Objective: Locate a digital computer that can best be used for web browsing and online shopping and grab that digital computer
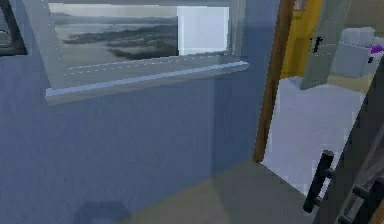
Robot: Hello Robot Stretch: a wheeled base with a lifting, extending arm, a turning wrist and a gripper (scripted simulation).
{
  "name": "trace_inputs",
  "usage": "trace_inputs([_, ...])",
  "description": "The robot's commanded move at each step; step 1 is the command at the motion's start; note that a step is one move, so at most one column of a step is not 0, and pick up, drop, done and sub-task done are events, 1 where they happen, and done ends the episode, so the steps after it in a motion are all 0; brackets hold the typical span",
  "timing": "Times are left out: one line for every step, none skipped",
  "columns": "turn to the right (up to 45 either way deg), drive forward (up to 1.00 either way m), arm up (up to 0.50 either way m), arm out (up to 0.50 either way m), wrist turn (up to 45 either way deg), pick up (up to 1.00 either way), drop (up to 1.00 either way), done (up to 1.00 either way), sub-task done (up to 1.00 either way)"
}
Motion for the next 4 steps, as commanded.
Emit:
trace_inputs([0.0, 0.5, 0.0, 0.0, 0.0, 0.0, 0.0, 0.0, 0.0])
trace_inputs([12.0, 0.0, 0.0, 0.0, 0.0, 0.0, 0.0, 0.0, 0.0])
trace_inputs([3.0, 0.0, 0.0, 0.0, 0.0, 0.0, 0.0, 0.0, 0.0])
trace_inputs([0.0, 0.45, 0.0, 0.0, 0.0, 0.0, 0.0, 0.0, 0.0])
